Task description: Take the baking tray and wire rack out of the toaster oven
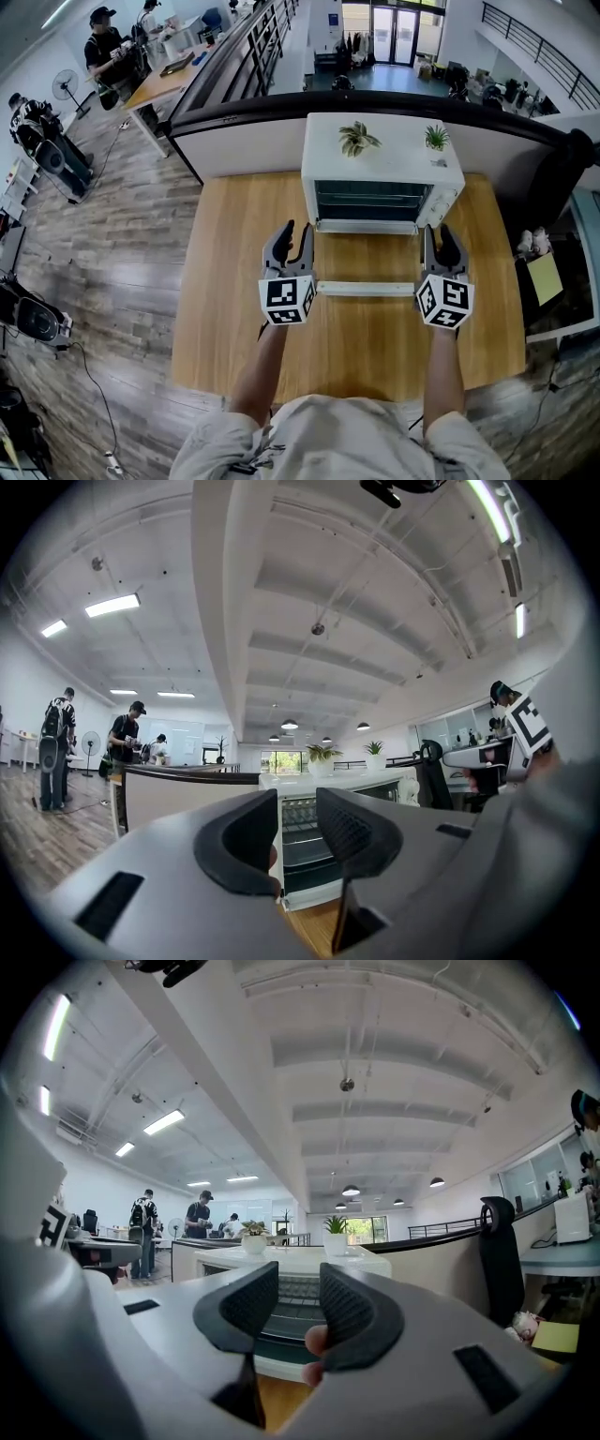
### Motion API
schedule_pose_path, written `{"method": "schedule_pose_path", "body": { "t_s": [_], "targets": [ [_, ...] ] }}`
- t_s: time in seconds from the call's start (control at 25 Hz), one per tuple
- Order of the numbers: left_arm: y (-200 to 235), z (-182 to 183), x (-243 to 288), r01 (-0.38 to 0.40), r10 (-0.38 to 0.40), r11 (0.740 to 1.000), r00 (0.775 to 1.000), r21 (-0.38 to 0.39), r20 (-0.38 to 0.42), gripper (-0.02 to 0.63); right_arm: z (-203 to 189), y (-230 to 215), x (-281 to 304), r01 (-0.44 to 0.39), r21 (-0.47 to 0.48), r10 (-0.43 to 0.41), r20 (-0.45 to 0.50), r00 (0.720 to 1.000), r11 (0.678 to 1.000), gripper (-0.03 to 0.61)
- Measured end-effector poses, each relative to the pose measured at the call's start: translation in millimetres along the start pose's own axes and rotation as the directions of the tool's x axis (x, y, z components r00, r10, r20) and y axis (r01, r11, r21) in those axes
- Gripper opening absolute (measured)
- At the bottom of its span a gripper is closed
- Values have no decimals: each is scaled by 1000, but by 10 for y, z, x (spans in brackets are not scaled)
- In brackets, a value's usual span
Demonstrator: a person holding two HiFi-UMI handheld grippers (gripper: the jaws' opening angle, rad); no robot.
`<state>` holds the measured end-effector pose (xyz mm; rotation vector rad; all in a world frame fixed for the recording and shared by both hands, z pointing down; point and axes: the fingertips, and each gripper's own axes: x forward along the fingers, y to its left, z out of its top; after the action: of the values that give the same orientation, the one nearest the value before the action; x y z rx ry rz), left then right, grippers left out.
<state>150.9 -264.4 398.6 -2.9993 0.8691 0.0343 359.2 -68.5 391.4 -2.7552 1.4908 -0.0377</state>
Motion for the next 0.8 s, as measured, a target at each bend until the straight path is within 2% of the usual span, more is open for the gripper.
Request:
{"method": "schedule_pose_path", "body": {
  "t_s": [0.28, 0.6, 0.8],
  "targets": [
    [-70, -341, 254, 15, -19, 998, 998, -60, -66, 143, -391, -83, 200, 4, 45, 0, -75, 997, 999, 153],
    [-219, -793, 449, 24, -47, 990, 986, -138, -160, 143, -871, -107, 400, 8, 159, 17, -158, 987, 987, 153],
    [-313, -1038, 659, 21, -65, 975, 979, -220, -195, 143, -1111, -118, 600, 9, 255, 41, -190, 981, 967, 153]
  ]
}}
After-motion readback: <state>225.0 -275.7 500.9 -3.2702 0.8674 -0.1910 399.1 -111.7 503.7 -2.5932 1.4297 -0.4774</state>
